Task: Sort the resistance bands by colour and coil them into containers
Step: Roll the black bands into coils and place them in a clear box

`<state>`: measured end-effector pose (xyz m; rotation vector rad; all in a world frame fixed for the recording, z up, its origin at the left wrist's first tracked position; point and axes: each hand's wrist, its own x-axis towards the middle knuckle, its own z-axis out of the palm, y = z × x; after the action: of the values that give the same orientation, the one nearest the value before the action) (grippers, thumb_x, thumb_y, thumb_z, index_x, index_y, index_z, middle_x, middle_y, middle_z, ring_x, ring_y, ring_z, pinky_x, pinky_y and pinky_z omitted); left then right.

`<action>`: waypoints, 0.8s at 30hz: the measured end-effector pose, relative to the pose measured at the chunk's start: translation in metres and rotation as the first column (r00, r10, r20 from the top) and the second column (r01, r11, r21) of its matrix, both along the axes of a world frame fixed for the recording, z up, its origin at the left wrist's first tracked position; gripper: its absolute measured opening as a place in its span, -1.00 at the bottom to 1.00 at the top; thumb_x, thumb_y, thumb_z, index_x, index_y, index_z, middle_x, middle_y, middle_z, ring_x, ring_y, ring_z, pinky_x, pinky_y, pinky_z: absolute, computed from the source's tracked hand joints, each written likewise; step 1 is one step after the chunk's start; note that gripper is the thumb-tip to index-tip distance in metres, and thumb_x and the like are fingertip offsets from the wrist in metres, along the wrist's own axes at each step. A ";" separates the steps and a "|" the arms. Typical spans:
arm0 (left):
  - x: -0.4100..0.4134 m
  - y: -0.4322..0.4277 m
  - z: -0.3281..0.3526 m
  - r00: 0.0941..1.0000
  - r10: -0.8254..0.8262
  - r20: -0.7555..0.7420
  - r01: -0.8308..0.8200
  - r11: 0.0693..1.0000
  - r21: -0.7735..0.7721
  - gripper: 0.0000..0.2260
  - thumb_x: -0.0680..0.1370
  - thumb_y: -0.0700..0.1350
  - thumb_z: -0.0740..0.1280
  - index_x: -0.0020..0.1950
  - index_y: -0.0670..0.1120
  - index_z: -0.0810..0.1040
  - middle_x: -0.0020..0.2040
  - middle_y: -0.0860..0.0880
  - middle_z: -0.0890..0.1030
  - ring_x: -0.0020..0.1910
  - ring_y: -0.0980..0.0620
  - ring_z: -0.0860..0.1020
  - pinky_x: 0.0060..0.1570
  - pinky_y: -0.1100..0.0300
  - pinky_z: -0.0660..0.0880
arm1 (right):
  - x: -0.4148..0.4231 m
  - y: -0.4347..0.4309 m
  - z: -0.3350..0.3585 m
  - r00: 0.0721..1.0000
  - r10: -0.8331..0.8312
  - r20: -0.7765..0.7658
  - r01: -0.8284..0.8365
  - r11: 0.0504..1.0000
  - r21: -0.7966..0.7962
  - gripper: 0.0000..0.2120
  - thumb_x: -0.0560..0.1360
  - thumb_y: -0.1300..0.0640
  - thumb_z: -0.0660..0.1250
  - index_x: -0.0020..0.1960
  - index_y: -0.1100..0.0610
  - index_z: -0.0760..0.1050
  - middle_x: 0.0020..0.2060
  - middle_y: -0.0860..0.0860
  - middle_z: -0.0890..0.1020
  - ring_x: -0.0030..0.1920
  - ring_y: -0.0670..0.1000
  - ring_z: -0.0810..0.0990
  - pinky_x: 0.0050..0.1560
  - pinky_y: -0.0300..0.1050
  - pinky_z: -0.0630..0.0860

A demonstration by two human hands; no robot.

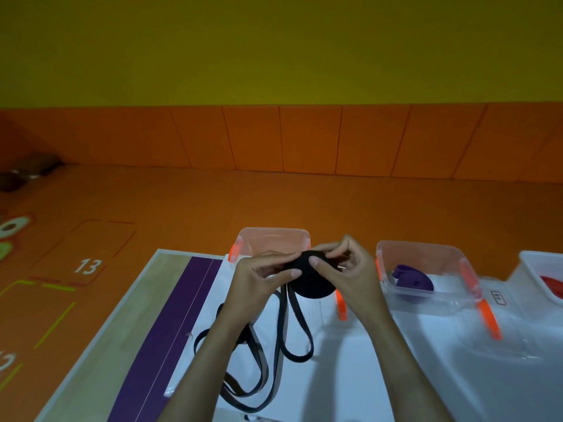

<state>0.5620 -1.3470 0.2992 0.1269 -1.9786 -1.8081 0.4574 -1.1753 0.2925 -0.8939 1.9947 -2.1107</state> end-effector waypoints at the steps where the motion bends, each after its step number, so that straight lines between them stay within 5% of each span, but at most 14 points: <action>1: 0.000 -0.004 0.001 1.000 -0.001 -0.008 0.001 1.000 0.007 -0.64 0.49 -0.30 0.57 0.19 0.07 0.77 0.12 -0.01 0.77 0.15 -0.02 0.73 0.16 0.16 0.66 | -0.001 -0.003 -0.002 1.000 0.024 -0.001 -0.024 0.999 0.030 -0.68 0.49 0.16 0.61 -0.13 0.00 0.44 -0.02 -0.04 0.76 0.08 -0.03 0.73 0.00 -0.08 0.69; 6: -0.004 -0.025 -0.005 0.997 0.037 -0.060 -0.035 0.999 0.031 -0.68 0.46 -0.24 0.61 0.14 0.09 0.78 0.08 -0.01 0.78 0.11 0.00 0.74 0.11 0.25 0.64 | -0.002 -0.029 0.004 0.999 0.032 -0.012 -0.032 0.999 0.032 -0.74 0.46 0.08 0.63 0.07 -0.15 0.65 0.00 -0.15 0.75 0.05 -0.13 0.72 -0.03 -0.33 0.62; 10: -0.007 -0.055 -0.011 1.000 -0.021 -0.012 0.021 1.000 0.019 -0.65 0.50 -0.26 0.58 0.19 0.10 0.77 0.14 0.02 0.77 0.19 0.01 0.72 0.18 0.22 0.62 | -0.003 -0.053 0.000 1.000 0.011 0.021 -0.011 1.000 0.003 -0.82 0.47 0.14 0.62 -0.04 -0.08 0.68 -0.04 -0.06 0.75 0.01 -0.04 0.74 -0.04 -0.21 0.65; 14: -0.014 -0.080 -0.019 1.000 0.021 0.004 -0.021 1.000 0.006 -0.72 0.48 -0.26 0.60 0.07 0.08 0.79 0.02 0.02 0.79 0.07 0.01 0.75 0.09 0.24 0.65 | -0.012 -0.074 -0.008 1.000 0.016 0.021 -0.019 0.987 0.161 -0.67 0.42 0.09 0.67 -0.14 -0.06 0.50 -0.05 0.00 0.75 0.03 0.04 0.73 0.02 -0.01 0.68; 20: -0.017 -0.118 -0.033 0.991 -0.084 0.103 0.077 0.994 0.078 -0.68 0.49 -0.25 0.58 0.20 0.03 0.76 0.15 0.02 0.77 0.20 0.01 0.71 0.24 0.15 0.62 | -0.017 -0.106 -0.016 0.999 -0.016 0.048 0.010 0.991 0.137 -0.74 0.44 0.12 0.64 -0.01 -0.17 0.66 0.02 -0.13 0.74 0.10 -0.10 0.72 0.10 -0.20 0.66; 24: -0.022 -0.140 -0.041 0.997 -0.006 0.082 0.002 0.999 0.051 -0.74 0.45 -0.23 0.62 0.09 0.02 0.79 -0.03 0.04 0.78 0.01 0.06 0.74 0.09 0.17 0.65 | -0.015 -0.125 -0.026 0.991 0.025 0.132 -0.047 0.985 0.166 -0.71 0.37 -0.02 0.67 -0.02 -0.13 0.62 0.01 -0.05 0.74 0.09 -0.01 0.74 0.03 -0.08 0.71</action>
<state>0.5397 -1.4873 0.2586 0.2171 -1.9904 -1.8839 0.4428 -1.2999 0.2660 -0.7396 2.0383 -1.8935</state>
